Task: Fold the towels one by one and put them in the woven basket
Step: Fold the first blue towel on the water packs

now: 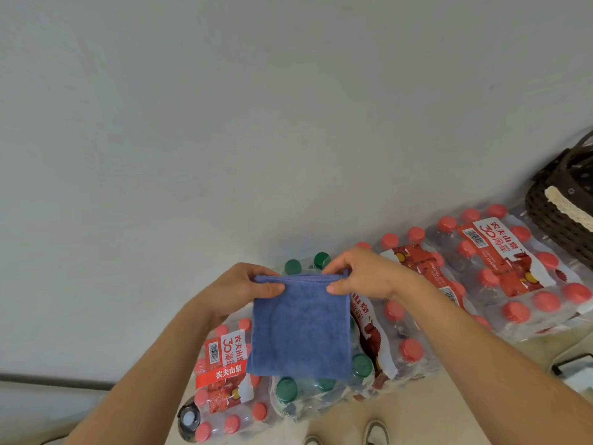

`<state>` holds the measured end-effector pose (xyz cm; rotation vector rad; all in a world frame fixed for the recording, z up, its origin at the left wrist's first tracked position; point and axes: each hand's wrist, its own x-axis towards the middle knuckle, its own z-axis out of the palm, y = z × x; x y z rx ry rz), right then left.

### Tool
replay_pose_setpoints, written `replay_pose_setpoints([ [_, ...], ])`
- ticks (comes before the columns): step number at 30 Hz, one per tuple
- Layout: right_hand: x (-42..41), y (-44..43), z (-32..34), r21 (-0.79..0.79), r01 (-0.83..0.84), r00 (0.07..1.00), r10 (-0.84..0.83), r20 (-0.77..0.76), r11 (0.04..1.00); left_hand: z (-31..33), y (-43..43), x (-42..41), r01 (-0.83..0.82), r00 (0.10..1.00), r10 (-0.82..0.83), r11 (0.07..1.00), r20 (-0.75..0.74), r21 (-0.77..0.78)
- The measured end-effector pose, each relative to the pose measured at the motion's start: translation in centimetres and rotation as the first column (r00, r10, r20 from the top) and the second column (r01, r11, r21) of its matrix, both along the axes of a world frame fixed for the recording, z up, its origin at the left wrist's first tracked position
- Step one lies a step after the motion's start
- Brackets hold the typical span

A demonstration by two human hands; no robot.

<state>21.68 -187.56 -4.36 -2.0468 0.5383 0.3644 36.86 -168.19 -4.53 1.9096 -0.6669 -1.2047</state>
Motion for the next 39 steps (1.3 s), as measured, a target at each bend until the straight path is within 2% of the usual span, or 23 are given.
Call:
replay_pose_setpoints([
  [2,0.4,-0.1,2.3,-0.081,0.015,0.995,-0.007,0.097,0.997,1.6,0.1,-0.2,-0.072,0.993,0.081,0.993,0.088,-0.093],
  [4,0.5,0.1,4.8,-0.281,0.052,0.965,0.024,0.262,0.958,3.3,0.2,-1.1,-0.120,0.930,0.188,0.967,0.315,-0.222],
  [5,0.2,0.5,5.8,-0.386,0.078,0.932,0.070,0.355,0.919,4.1,0.4,-1.8,-0.104,0.858,0.235,0.950,0.457,-0.293],
  [7,-1.1,1.5,6.5,-0.556,0.128,0.845,0.204,0.495,0.821,5.0,1.3,-3.1,0.027,0.666,0.275,0.920,0.693,-0.391],
  [9,-3.2,2.7,4.5,-0.701,0.102,0.802,0.358,0.477,0.706,3.6,2.6,-4.6,0.187,0.498,0.202,0.924,0.843,-0.332],
  [12,-7.0,5.4,-0.6,-0.809,-0.040,0.838,0.460,0.293,0.587,-1.2,5.0,-7.4,0.326,0.361,-0.023,0.940,0.932,-0.103],
  [14,-9.3,7.0,-3.4,-0.795,-0.120,0.883,0.430,0.188,0.594,-4.1,6.5,-9.5,0.394,0.286,-0.178,0.918,0.941,0.053],
  [18,-10.8,7.8,-3.6,-0.635,-0.242,0.929,0.363,0.065,0.733,-6.2,7.7,-11.8,0.434,0.155,-0.324,0.871,0.933,0.231],
  [21,-8.6,8.2,-2.1,-0.593,-0.141,0.932,0.308,0.190,0.792,-6.3,7.4,-12.2,0.396,0.060,-0.279,0.888,0.958,0.234],
  [23,-6.4,8.8,-2.2,-0.630,-0.106,0.900,0.343,0.268,0.770,-6.0,7.3,-12.7,0.372,0.068,-0.282,0.897,0.957,0.238],
  [24,-5.4,9.2,-2.8,-0.675,-0.102,0.888,0.373,0.269,0.730,-5.9,7.4,-12.9,0.369,0.103,-0.290,0.900,0.952,0.234],
  [25,-4.8,9.6,-3.5,-0.714,-0.101,0.885,0.391,0.254,0.693,-5.6,7.6,-13.1,0.371,0.175,-0.291,0.904,0.941,0.210],
  [26,-4.4,9.9,-4.3,-0.731,-0.107,0.892,0.389,0.229,0.674,-5.3,7.9,-13.1,0.373,0.292,-0.275,0.915,0.916,0.155],
  [27,-4.3,10.3,-5.1,-0.727,-0.117,0.902,0.378,0.206,0.677,-4.8,8.0,-12.9,0.349,0.451,-0.219,0.935,0.865,0.055],
  [28,-4.5,10.5,-5.7,-0.717,-0.125,0.911,0.365,0.191,0.686,-4.1,7.9,-12.6,0.252,0.628,-0.119,0.966,0.769,-0.056],
  [29,-4.8,10.7,-6.2,-0.714,-0.127,0.914,0.361,0.185,0.689,-3.4,7.8,-12.0,0.079,0.757,0.029,0.988,0.653,-0.135],
  [30,-5.2,10.8,-6.7,-0.727,-0.118,0.912,0.363,0.190,0.676,-2.8,7.6,-11.2,-0.133,0.808,0.205,0.977,0.552,-0.168],
  [31,-5.5,10.8,-7.0,-0.747,-0.105,0.910,0.366,0.194,0.656,-2.5,7.3,-10.1,-0.327,0.798,0.357,0.933,0.485,-0.148],
  [33,-5.7,11.0,-7.3,-0.777,-0.094,0.909,0.372,0.188,0.622,-2.4,6.7,-7.8,-0.523,0.799,0.501,0.852,0.333,-0.028],
  [35,-5.6,11.2,-7.6,-0.798,-0.089,0.906,0.381,0.183,0.596,-2.7,5.9,-6.2,-0.577,0.813,0.574,0.817,0.097,0.007],
  [36,-5.5,11.2,-7.7,-0.802,-0.092,0.906,0.384,0.179,0.590,-2.9,5.5,-5.6,-0.595,0.804,0.595,0.804,0.024,0.011],
  [39,-5.6,11.2,-7.8,-0.804,-0.094,0.909,0.381,0.171,0.587,-3.3,4.6,-4.5,-0.600,0.800,0.598,0.799,0.041,0.049],
])
